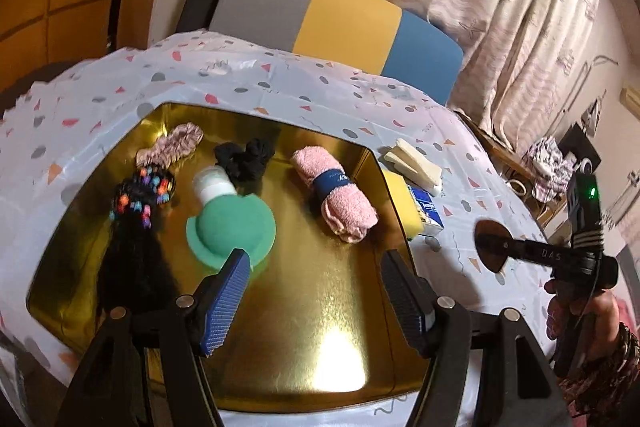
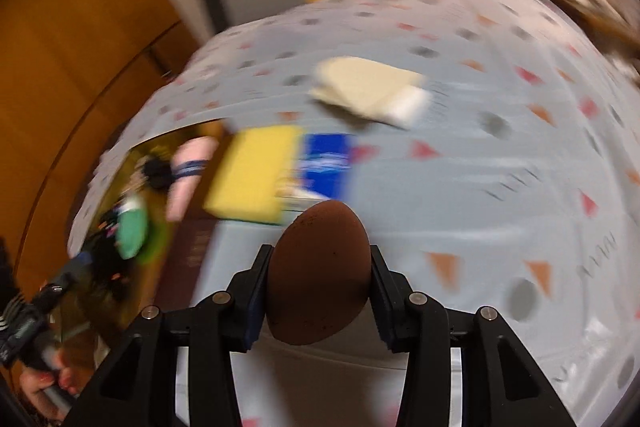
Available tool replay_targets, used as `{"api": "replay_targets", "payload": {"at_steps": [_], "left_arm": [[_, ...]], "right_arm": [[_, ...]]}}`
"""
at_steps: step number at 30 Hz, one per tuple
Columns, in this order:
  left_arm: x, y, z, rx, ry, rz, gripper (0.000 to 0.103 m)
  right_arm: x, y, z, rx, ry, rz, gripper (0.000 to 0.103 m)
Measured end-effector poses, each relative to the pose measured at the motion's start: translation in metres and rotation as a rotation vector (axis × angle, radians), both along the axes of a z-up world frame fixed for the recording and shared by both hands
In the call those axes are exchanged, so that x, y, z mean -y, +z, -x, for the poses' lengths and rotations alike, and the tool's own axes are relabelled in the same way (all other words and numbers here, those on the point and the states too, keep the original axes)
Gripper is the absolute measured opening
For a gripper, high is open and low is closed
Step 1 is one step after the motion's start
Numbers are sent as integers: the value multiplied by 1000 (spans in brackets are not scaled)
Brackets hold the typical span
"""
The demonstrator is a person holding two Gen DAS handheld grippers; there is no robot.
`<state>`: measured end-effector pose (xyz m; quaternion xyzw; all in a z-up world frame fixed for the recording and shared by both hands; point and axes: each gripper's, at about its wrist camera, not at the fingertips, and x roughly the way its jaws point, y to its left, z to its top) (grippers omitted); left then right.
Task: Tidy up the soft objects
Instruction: 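Lower the brown sponge into the tray and open the right tool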
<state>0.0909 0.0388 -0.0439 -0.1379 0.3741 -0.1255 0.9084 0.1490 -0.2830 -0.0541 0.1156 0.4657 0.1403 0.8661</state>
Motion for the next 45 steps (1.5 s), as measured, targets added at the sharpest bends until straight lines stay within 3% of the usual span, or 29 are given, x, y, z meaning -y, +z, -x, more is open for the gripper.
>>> {"api": "replay_targets", "payload": {"at_steps": [5, 12, 20, 27, 31, 34, 38, 42, 45], "left_arm": [[-7, -8, 1, -51, 22, 15, 69], [-23, -4, 7, -38, 47, 7, 69], [-41, -8, 8, -60, 88, 26, 69], [-36, -12, 8, -76, 70, 32, 69], [-34, -12, 8, -76, 66, 28, 69], [-34, -13, 8, -82, 67, 30, 69], [-32, -14, 9, -80, 60, 27, 69], [-29, -13, 11, -72, 38, 35, 69], [-22, -13, 12, -70, 8, 41, 69]], "right_arm": [[-80, 20, -8, 46, 166, 29, 46], [-168, 18, -31, 57, 312, 111, 47], [-213, 4, -63, 38, 359, 200, 48], [-227, -11, -79, 30, 353, 249, 51], [-225, -10, -81, 52, 323, 230, 69], [-217, 1, -78, 88, 296, 199, 71], [-200, 26, -64, 189, 263, 179, 77], [-162, 46, -45, 286, 160, 200, 85], [-126, 47, -38, 269, 74, 183, 85]]}}
